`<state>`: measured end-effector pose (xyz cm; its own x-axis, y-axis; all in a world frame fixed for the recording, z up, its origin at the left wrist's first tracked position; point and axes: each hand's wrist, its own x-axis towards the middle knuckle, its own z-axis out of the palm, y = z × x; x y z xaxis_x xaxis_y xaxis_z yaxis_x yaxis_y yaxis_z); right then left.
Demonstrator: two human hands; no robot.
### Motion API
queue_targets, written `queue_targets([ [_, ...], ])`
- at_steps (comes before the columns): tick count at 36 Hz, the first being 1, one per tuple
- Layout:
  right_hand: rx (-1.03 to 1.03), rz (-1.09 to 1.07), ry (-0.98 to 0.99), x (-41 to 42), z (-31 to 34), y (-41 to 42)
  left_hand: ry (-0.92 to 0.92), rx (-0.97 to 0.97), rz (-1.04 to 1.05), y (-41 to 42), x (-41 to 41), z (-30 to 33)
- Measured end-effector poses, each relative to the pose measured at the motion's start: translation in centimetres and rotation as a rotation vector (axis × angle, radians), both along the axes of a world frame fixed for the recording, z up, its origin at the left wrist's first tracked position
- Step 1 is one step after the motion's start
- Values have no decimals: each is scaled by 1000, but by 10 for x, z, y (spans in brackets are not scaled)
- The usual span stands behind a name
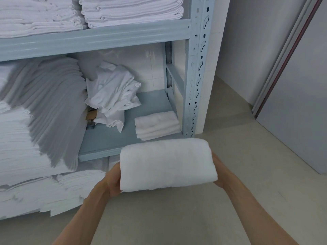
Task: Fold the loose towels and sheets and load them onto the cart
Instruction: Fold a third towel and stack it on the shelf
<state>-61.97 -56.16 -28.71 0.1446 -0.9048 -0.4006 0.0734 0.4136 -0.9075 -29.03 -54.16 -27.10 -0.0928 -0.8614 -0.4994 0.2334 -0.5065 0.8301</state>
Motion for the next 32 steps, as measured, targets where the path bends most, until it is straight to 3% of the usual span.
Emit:
queue_targets([
  [5, 16, -20, -122, 0, 4, -10, 50, 10, 82, -9, 0, -8],
  [11, 34, 110, -233, 14, 20, -40, 155, -20, 88, -29, 6, -3],
  [15, 52, 209, -274, 22, 23, -73, 89, -70, 13, -48, 15, 0],
  [20, 118, 258, -190, 34, 14, -130, -33, -99, -16, -84, 30, -9],
  [24, 99, 172, 13, 45, 4, -182, -65, -93, 2, -131, 38, -22],
  [28, 93, 108, 197, 56, -3, -244, -137, -54, 99, -201, 31, -29],
  [32, 168, 47, 189, 67, 3, -305, -140, -39, 239, -275, 22, -38],
])
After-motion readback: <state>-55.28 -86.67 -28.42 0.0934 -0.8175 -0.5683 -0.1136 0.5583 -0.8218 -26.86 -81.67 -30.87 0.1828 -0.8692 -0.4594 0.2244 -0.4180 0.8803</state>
